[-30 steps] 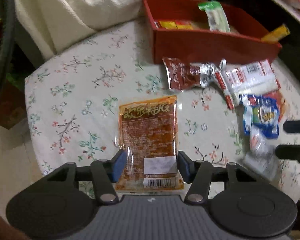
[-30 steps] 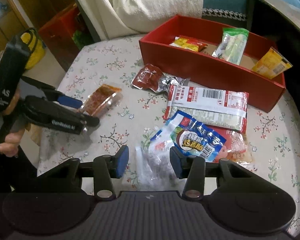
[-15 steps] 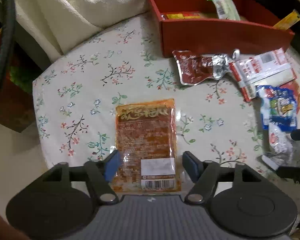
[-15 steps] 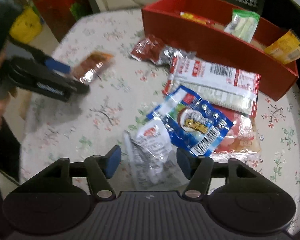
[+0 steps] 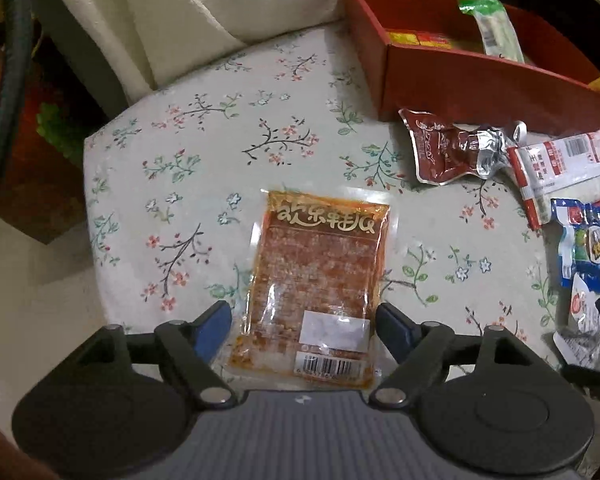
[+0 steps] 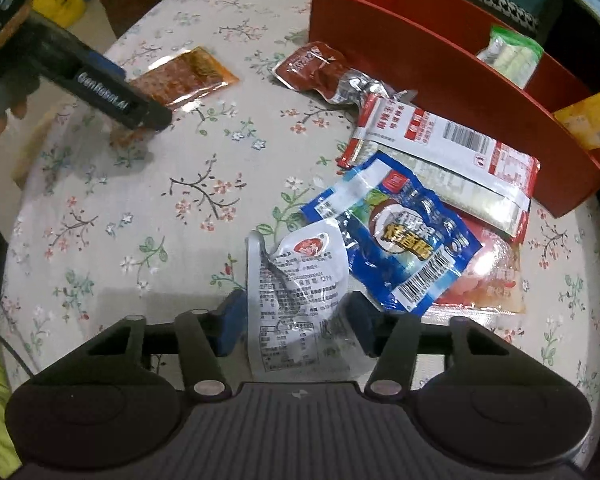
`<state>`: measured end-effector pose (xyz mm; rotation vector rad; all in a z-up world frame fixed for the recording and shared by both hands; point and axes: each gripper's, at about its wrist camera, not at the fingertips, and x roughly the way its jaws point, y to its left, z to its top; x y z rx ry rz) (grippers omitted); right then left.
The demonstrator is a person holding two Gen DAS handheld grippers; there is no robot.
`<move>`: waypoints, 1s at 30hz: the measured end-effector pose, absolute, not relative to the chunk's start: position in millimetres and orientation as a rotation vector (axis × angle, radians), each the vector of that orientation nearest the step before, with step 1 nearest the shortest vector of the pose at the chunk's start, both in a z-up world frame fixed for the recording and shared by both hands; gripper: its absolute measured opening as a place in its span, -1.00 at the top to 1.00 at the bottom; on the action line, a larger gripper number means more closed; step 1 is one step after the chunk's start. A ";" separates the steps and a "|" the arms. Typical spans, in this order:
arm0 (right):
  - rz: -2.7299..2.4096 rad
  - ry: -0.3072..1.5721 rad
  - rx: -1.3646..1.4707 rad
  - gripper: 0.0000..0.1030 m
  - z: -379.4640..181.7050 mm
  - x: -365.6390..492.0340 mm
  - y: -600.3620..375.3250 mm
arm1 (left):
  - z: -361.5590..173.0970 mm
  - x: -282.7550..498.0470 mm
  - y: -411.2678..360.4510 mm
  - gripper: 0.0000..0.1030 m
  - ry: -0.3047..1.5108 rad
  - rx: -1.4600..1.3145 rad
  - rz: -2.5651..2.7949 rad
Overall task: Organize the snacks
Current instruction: 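Grasp the orange spicy strip pack with the left gripper, then carry the orange pack and white sachet over the red tray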
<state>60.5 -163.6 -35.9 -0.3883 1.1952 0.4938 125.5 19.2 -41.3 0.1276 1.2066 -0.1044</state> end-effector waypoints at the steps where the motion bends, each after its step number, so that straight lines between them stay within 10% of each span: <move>1: 0.495 1.193 -0.391 -0.19 -36.4 60.5 -162.3 | -42.0 126.7 17.7 -0.39 1.213 0.130 -0.111; 5: 0.494 1.202 -0.347 -0.14 -35.2 63.5 -165.0 | -36.8 125.4 15.4 -0.14 1.211 0.109 -0.149; 30: 0.433 0.988 0.188 -0.09 38.8 109.5 -240.2 | 39.8 143.9 3.0 -0.12 1.049 -0.225 -0.374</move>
